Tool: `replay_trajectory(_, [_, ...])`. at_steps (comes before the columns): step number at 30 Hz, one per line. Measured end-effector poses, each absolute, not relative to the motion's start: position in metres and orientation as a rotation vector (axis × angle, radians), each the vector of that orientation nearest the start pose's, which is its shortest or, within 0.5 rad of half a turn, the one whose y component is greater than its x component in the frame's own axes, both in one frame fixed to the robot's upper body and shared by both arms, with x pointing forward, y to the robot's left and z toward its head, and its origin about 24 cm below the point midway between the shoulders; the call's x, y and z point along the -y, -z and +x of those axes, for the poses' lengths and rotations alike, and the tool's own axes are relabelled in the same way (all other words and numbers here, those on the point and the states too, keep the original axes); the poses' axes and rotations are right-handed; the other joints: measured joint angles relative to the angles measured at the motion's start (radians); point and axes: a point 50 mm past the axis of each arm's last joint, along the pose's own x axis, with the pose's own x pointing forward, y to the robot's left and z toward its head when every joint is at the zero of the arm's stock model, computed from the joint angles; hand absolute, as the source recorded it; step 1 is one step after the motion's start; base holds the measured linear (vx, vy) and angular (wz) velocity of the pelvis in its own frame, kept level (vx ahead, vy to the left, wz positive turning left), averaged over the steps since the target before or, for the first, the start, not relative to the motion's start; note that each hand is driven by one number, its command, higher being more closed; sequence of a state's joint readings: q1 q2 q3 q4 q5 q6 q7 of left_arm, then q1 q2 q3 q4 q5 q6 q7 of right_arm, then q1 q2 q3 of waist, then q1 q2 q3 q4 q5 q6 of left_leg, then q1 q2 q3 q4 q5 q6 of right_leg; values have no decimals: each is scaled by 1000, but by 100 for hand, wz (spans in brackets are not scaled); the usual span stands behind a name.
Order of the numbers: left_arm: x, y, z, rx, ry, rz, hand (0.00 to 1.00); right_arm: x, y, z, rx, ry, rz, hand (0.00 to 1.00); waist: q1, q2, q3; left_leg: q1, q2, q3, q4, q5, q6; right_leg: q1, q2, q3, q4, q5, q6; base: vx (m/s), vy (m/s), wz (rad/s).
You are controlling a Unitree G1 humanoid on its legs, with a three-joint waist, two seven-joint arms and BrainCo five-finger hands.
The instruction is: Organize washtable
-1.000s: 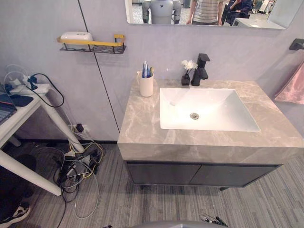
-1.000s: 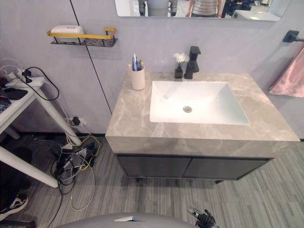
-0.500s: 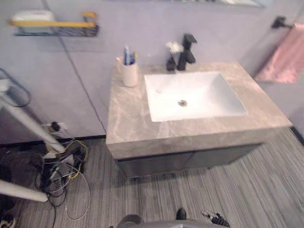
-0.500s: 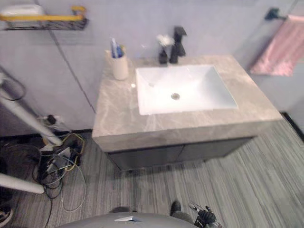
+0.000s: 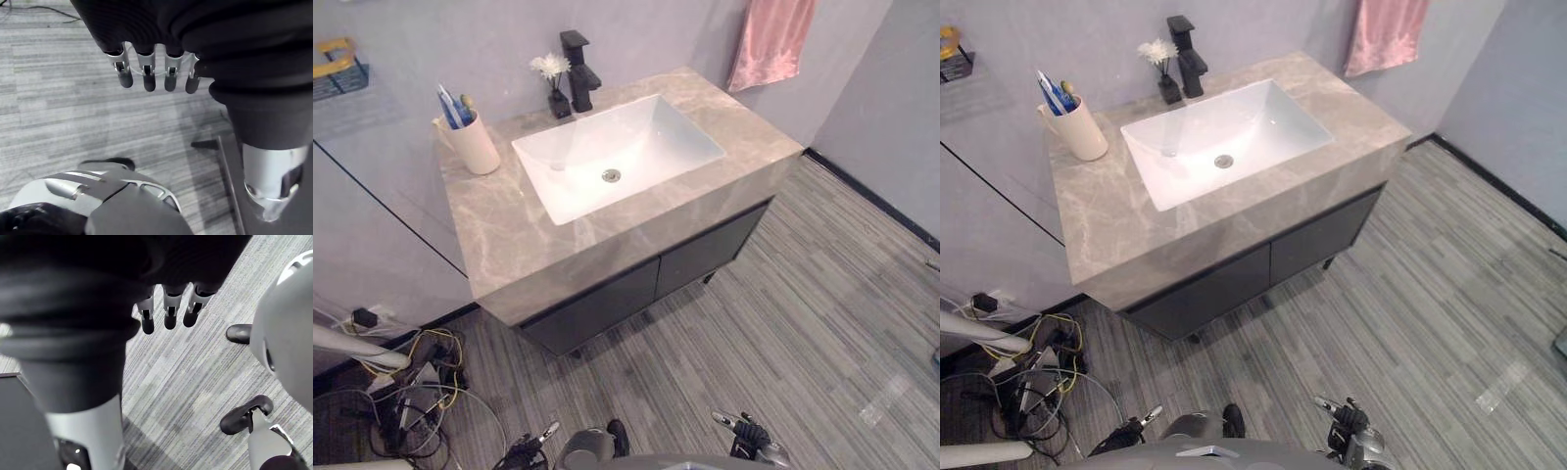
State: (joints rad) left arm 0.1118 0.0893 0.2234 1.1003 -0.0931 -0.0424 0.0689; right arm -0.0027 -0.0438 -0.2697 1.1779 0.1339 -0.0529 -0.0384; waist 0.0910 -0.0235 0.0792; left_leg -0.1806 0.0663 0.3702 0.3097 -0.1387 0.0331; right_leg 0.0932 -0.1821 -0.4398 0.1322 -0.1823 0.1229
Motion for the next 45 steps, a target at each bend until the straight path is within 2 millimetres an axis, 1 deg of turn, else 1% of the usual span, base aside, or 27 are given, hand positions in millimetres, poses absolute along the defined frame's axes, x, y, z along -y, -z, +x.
replay_trajectory(4, [-218,164,71,-1140,-396,-67,0,202,163,103,-1086,381,185,0,3,16,20,-41,99,-72,100,10,-18,-6,95,57,-16,17,-51,-126,-229,-44])
replay_trajectory(5, [-218,164,69,-1142,-407,-79,0,204,163,102,-1091,385,179,0,9,19,25,-62,94,-206,142,13,-21,-32,117,121,9,15,-69,-241,-173,-147])
replay_trajectory(6, [-216,166,60,-1162,-424,-95,0,207,163,101,-1090,392,170,0,26,30,33,-67,57,-394,150,-20,-82,-62,138,210,27,9,-87,-199,-121,-175])
replay_trajectory(8, [-211,169,46,-1199,-426,-108,0,220,162,95,-1092,423,152,0,32,43,32,-44,-16,-581,105,-57,-140,-116,173,350,33,20,-112,-90,45,-201])
replay_trajectory(10, [-203,171,39,-1221,-429,-145,0,232,161,85,-1102,472,149,0,42,87,33,-13,-26,-607,32,-67,-126,-146,218,442,15,30,-122,23,42,-185])
replay_trajectory(12, [-205,172,37,-1220,-459,-174,0,234,163,74,-1118,520,185,0,49,77,35,2,-19,-565,14,-78,-142,-219,231,423,198,11,-127,114,-62,-151])
replay_trajectory(13, [-213,171,31,-1227,-490,-177,0,235,163,70,-1127,531,189,0,63,44,44,6,-26,-507,92,-92,-142,-181,227,477,162,-40,-170,97,-119,-120])
replay_trajectory(15, [-205,173,22,-1249,-516,-222,0,238,162,75,-1106,546,198,0,58,64,50,-107,-39,-524,268,-127,-109,-164,243,543,124,-30,-180,-26,-6,-132])
replay_trajectory(17, [-198,174,8,-1277,-548,-256,0,238,162,73,-1108,549,204,0,60,82,31,-127,-44,-524,132,-105,-89,-167,246,601,95,-22,-159,65,65,-116])
replay_trajectory(18, [-194,175,1,-1298,-547,-255,0,235,163,68,-1117,552,221,0,63,93,21,-110,-45,-523,85,-38,-81,-155,252,633,99,-34,-156,266,101,-92])
replay_trajectory(20, [-202,174,-11,-1329,-549,-229,0,224,166,66,-1130,522,240,0,54,47,-10,-73,-67,-486,40,-35,-66,-146,218,661,101,-57,-131,375,64,-50])
replay_trajectory(22, [-213,172,6,-1286,-522,-189,0,214,169,62,-1148,489,260,0,57,6,-35,-30,-93,-461,-19,-47,-46,-181,190,658,191,-76,-75,396,22,-15])
replay_trajectory(24, [-220,171,14,-1266,-514,-169,0,210,168,71,-1137,435,237,0,50,-4,-32,19,-82,-424,-59,-42,-39,-247,195,631,337,-72,-3,318,-7,-68])
replay_trajectory(25, [-217,171,23,-1249,-494,-173,0,207,167,75,-1125,411,225,0,44,7,-20,107,-51,-357,-115,-44,-33,-303,193,575,496,-47,33,328,-10,-115])
replay_trajectory(27, [-218,170,22,-1247,-505,-180,0,209,165,80,-1102,406,219,0,20,13,-14,234,-25,-257,-162,-45,-31,-336,146,442,612,-77,-14,334,4,-143])
replay_trajectory(29, [-218,170,27,-1225,-528,-210,0,207,164,84,-1081,403,220,0,7,14,-16,302,-1,-171,-150,-47,-33,-370,117,310,551,-98,-74,257,-20,-156])
replay_trajectory(30, [-218,170,29,-1210,-536,-224,0,206,164,85,-1078,403,223,0,-2,11,-18,320,7,-137,-130,-49,-36,-372,124,258,428,-49,-115,230,-96,-177])
replay_trajectory(31, [-222,169,30,-1194,-546,-222,0,202,165,82,-1088,404,234,0,-8,-15,-24,326,-4,-108,-82,-55,-46,-366,133,216,232,143,-171,232,-245,-185])
replay_trajectory(32, [-227,168,27,-1198,-559,-225,0,198,166,79,-1102,402,247,0,0,-62,-26,302,-14,-108,11,-101,-66,-351,133,183,152,235,-251,171,-305,-185])
replay_trajectory(33, [-226,169,23,-1210,-562,-227,0,199,167,77,-1115,404,244,0,6,-45,-38,294,-6,-122,4,-132,-58,-342,159,188,107,245,-251,29,-399,-187])
replay_trajectory(34, [-215,172,19,-1233,-556,-258,0,203,167,79,-1116,411,235,0,-6,14,-46,307,36,-132,-133,-128,-69,-315,220,178,21,259,-237,-12,-277,-157])
replay_trajectory(35, [-211,172,18,-1239,-553,-272,0,210,166,81,-1109,417,220,0,-3,24,-48,342,41,-126,-159,-140,-81,-311,244,177,-3,252,-228,44,-259,-155])
replay_trajectory(36, [-212,172,22,-1229,-555,-276,0,209,165,85,-1106,413,223,0,-13,26,-35,363,36,-96,-190,-144,-89,-312,251,149,-14,216,-230,208,-107,-92])
replay_trajectory(37, [-212,172,26,-1225,-550,-275,0,211,165,84,-1097,448,253,0,-48,21,-31,369,39,-84,-179,-137,-103,-314,249,136,16,190,-227,204,-78,-56])
replay_trajectory(41, [-214,172,27,-1215,-566,-292,0,207,167,79,-1116,446,267,0,-59,21,-45,388,63,-75,-122,-131,-112,-304,281,122,47,143,-230,175,-142,-38])
replay_trajectory(44, [-217,172,22,-1204,-639,-350,0,200,168,79,-1126,426,273,0,-57,-2,-62,287,98,-88,166,-126,-113,-271,317,188,23,115,-249,111,-210,-76])
replay_trajectory(45, [-218,172,18,-1200,-672,-380,0,200,168,80,-1127,412,257,0,-54,4,-64,200,110,-149,378,-75,-34,-242,350,231,-9,118,-264,-15,-250,-143])
